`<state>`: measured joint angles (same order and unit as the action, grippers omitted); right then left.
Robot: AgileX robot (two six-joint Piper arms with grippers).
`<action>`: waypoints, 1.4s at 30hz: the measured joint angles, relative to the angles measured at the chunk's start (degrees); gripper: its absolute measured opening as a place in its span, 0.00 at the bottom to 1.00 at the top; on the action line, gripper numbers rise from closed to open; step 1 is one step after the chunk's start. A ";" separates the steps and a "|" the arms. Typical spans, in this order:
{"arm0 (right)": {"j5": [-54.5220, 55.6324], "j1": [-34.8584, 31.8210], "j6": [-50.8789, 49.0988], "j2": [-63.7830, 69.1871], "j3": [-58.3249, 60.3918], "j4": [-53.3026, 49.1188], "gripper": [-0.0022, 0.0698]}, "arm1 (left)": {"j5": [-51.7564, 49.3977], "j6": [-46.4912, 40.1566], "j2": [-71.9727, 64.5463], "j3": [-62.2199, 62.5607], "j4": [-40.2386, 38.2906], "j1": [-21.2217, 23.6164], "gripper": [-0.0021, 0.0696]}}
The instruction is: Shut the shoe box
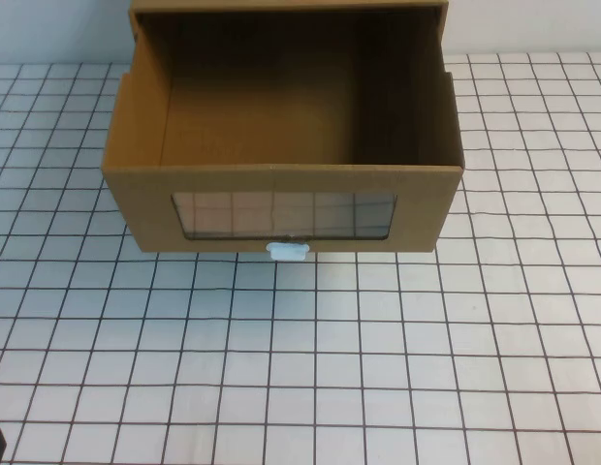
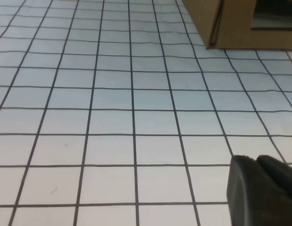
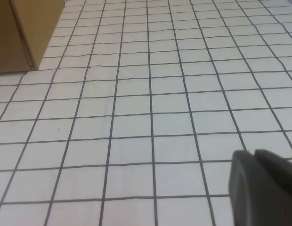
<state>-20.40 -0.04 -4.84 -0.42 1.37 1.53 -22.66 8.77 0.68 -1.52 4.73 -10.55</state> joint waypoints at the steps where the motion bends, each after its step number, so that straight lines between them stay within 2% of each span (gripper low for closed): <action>1: 0.00 0.00 0.00 0.00 0.00 0.00 0.01 | 0.00 -0.10 0.00 0.00 0.00 0.00 0.02; 42: 0.00 0.00 0.00 0.00 0.00 0.00 0.01 | 0.14 -0.35 0.00 0.00 1.27 0.00 0.02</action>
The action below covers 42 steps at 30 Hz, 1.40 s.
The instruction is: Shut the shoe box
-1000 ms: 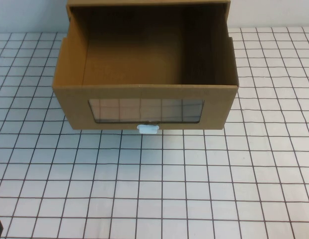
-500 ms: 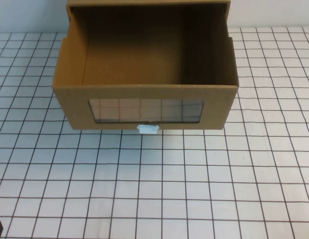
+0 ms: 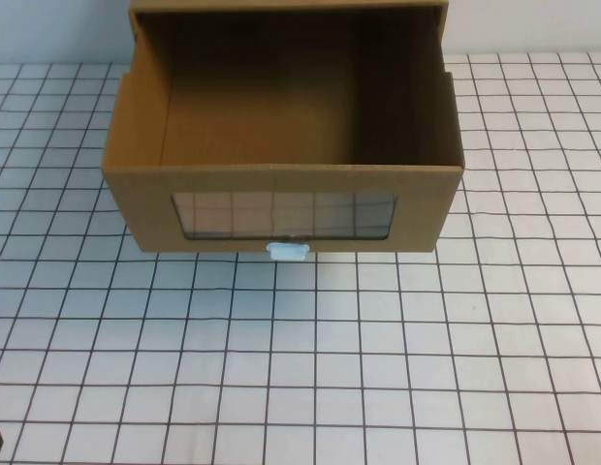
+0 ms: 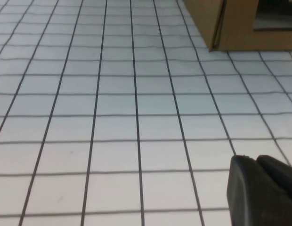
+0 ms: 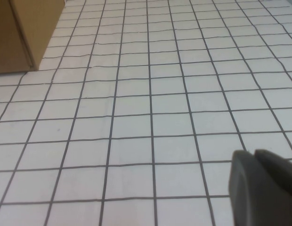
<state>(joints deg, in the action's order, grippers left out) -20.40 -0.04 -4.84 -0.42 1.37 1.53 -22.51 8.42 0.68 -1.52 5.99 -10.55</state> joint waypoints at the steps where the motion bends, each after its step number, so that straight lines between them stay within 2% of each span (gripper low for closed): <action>1: 0.16 0.00 0.00 0.00 0.00 0.00 0.01 | 0.62 0.00 0.00 0.00 0.00 0.00 0.02; 6: 7.95 0.00 0.00 0.00 0.00 0.00 0.01 | 10.19 0.11 0.00 0.00 0.09 0.00 0.02; 13: 36.96 0.00 0.00 0.00 0.00 0.00 0.01 | 40.13 0.11 0.00 0.00 0.09 0.00 0.02; 18: 51.32 0.00 0.00 0.00 0.00 0.00 0.01 | 52.84 0.11 0.00 0.00 0.09 0.00 0.02; 24: 56.49 0.00 0.00 -0.09 0.00 0.00 0.01 | 56.91 -1.10 0.00 0.00 -0.44 0.00 0.02; 32: 69.91 0.00 -2.13 -0.44 -1.24 0.00 0.01 | 69.15 0.96 0.04 1.30 -1.85 0.00 0.02; 38: 64.38 0.00 -4.37 -0.44 -13.90 -0.03 0.01 | 63.32 -2.24 0.17 13.26 -2.35 0.00 0.02; 42: 56.56 0.00 -4.48 0.99 -25.24 -0.03 0.01 | 59.24 -4.71 -2.36 23.57 -2.58 0.00 0.02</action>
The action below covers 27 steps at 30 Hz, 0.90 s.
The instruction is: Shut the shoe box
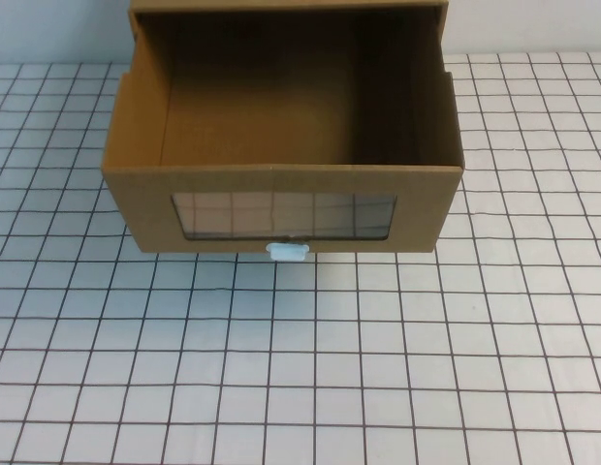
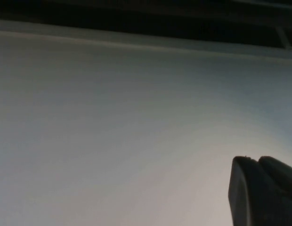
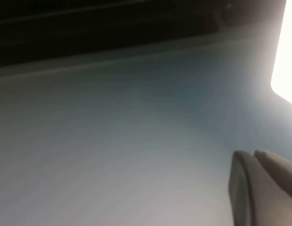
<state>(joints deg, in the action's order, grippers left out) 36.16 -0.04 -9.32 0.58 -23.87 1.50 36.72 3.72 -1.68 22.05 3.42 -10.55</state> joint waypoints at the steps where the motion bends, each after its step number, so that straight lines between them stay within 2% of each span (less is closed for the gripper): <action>1: -3.07 0.00 0.00 1.35 -3.28 0.00 0.01 | -1.57 -0.25 -1.62 2.73 0.00 0.00 0.02; 7: -26.47 0.00 0.00 13.50 -22.24 0.22 0.01 | -22.92 -0.25 -14.71 21.03 0.00 0.00 0.02; 13: -56.91 0.00 -0.08 28.58 -38.97 4.44 0.01 | -56.56 2.48 -32.38 43.87 -0.22 0.00 0.02; 16: -71.06 0.00 -0.08 36.19 -44.49 5.02 0.01 | -69.45 3.41 -41.23 51.30 -0.32 0.00 0.02; 19: -80.70 0.00 0.36 42.36 -46.50 5.14 0.01 | -73.67 3.59 -48.47 55.65 0.05 0.00 0.02; 23: -83.93 0.00 1.81 48.00 -46.48 7.26 0.01 | -70.90 3.70 -56.61 56.36 -1.57 0.00 0.02; 25: -84.53 0.04 5.34 49.97 -46.68 11.76 0.01 | -69.94 -0.01 -60.00 56.82 -5.04 0.00 0.02; 27: -84.61 0.98 13.69 52.21 -46.84 18.36 0.01 | -71.95 -7.84 -64.29 58.65 -10.51 0.00 0.02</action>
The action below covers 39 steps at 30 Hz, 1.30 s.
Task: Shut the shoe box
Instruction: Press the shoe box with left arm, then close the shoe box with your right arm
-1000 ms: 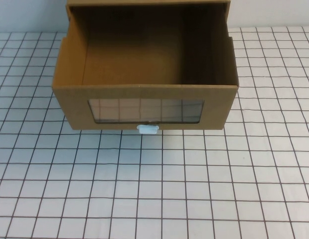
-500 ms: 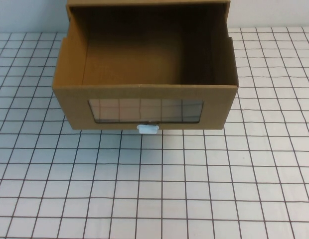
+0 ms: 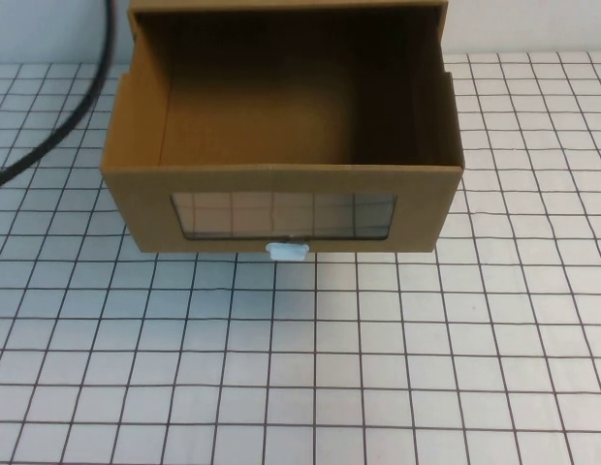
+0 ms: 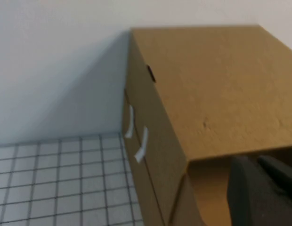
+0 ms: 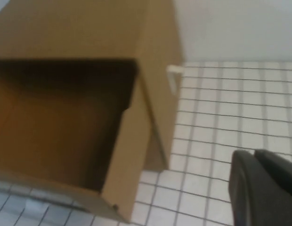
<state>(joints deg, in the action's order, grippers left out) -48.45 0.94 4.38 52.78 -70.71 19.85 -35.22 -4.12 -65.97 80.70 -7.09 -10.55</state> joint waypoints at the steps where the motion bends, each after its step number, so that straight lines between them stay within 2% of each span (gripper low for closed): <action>1: -0.15 1.34 5.99 1.36 0.00 3.47 0.01 | -1.33 -3.09 -1.88 1.11 -2.64 0.00 0.02; 6: -1.51 12.31 26.67 9.47 0.00 15.42 0.01 | -11.13 -18.68 -15.15 12.56 -16.63 0.00 0.02; 10: -3.86 24.42 38.85 16.15 0.00 18.25 0.01 | -21.17 -24.82 -27.26 26.54 -21.72 0.00 0.02; 14: -4.39 37.08 43.49 22.30 0.00 17.95 0.01 | -30.57 -23.28 -39.58 41.84 -23.04 0.00 0.02; 17: -3.75 43.32 44.11 26.07 0.00 15.67 0.01 | -34.95 -18.53 -47.96 51.64 -24.23 0.00 0.02; 20: -2.59 48.29 44.25 29.87 0.00 13.61 0.01 | -35.32 -15.91 -52.38 54.94 -26.47 0.00 0.02; 26: 1.53 51.17 44.69 35.32 0.00 12.46 0.01 | -35.01 -14.44 -54.06 56.08 -28.61 0.00 0.02; 39: 34.04 51.17 42.31 44.15 0.00 13.35 0.01 | -35.01 -12.72 -54.29 56.08 -29.28 0.00 0.02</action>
<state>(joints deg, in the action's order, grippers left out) -14.41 52.11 46.69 96.93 -70.71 33.21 -70.24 -16.84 -120.26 136.78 -36.37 -10.55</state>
